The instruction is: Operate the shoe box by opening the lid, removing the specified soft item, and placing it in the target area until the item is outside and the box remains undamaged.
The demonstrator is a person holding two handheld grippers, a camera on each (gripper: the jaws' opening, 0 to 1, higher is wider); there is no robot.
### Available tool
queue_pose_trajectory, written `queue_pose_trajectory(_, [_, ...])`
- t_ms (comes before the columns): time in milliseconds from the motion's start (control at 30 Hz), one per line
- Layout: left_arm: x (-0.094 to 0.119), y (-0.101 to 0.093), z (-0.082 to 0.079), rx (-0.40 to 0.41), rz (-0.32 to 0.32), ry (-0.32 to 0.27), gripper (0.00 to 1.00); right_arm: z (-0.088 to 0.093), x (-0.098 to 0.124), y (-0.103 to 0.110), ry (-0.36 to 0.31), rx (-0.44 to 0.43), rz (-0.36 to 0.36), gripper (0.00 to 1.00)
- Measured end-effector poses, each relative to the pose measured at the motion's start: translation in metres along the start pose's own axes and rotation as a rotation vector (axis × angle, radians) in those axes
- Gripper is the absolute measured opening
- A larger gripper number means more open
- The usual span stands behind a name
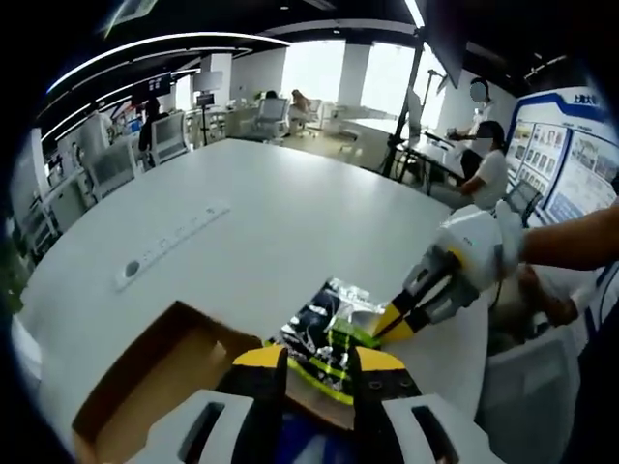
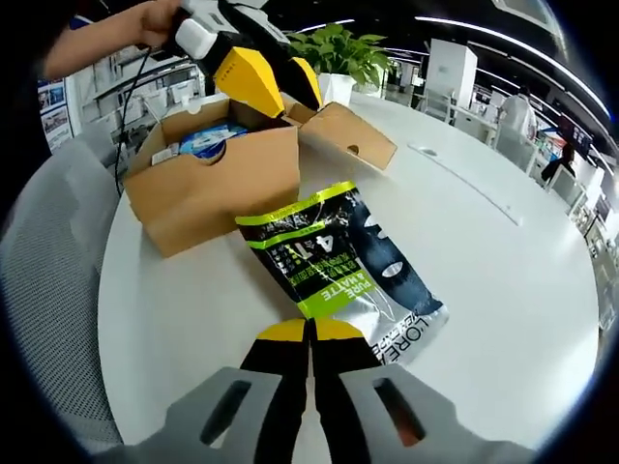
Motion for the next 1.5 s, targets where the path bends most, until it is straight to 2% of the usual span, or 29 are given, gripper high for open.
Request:
queue_pose_trajectory(133, [0.012,0.002,0.002,0.015,-0.016,-0.018,0.27,0.003,-0.001,-0.002,0.020,0.007,0.014,0.00])
queue_pose_trajectory(233, [0.022,0.003,0.004,0.023,-0.031,-0.029,0.27,0.002,0.000,-0.002,0.019,-0.041,0.021,0.00])
queue_pose_trajectory(367, [0.035,0.003,0.009,0.036,-0.054,-0.040,0.28,0.002,-0.001,-0.003,0.027,-0.026,0.033,0.00])
queue_pose_trajectory(733, [0.072,0.008,0.043,0.115,-0.134,-0.040,0.29,0.002,-0.002,-0.001,0.058,0.011,0.036,0.02])
queue_pose_trajectory(933, [0.085,0.010,0.055,0.151,-0.169,-0.050,0.30,0.001,0.001,0.003,0.077,0.036,0.046,0.06])
queue_pose_trajectory(1133, [0.097,0.010,0.066,0.159,-0.198,-0.052,0.32,-0.004,0.006,0.007,0.056,0.004,0.051,0.10])
queue_pose_trajectory(1333, [0.109,0.011,0.076,0.160,-0.219,-0.067,0.35,-0.011,0.012,0.008,0.028,-0.071,0.075,0.17])
queue_pose_trajectory(1500, [0.119,0.012,0.087,0.150,-0.240,-0.079,0.38,-0.018,0.017,0.011,0.019,-0.077,0.088,0.22])
Point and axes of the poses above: the point that each gripper's makers call its tool centre point, and the gripper's own axes: x roughly backward along the fingers, y roughly to its left, z roughly out of its underside, the point moved 10 cm from there along x, roughly backward along the fingers, and after that the axes turned 12 degrees about -x, right-handed, at the moved point
